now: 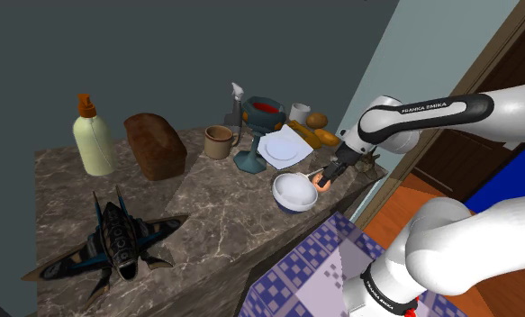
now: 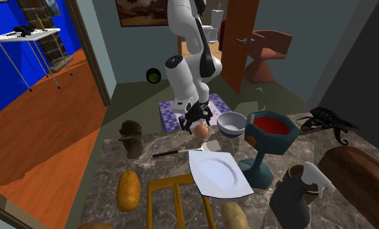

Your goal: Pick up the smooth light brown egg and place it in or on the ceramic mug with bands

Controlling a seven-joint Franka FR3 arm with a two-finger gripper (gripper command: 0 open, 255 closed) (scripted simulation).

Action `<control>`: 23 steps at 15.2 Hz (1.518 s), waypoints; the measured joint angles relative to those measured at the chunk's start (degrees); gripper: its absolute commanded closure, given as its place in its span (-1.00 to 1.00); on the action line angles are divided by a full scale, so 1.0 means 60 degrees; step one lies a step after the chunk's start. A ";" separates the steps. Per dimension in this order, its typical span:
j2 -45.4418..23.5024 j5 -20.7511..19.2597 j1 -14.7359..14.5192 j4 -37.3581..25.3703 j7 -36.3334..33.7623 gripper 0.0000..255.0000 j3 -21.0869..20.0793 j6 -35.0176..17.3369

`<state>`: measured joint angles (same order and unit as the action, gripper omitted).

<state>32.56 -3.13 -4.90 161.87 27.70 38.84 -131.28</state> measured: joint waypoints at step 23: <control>0.0740 -0.0109 0.0257 -0.0407 -0.0429 1.00 -0.0491 0.1099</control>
<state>37.00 -3.79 -3.36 159.43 25.12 35.89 -124.69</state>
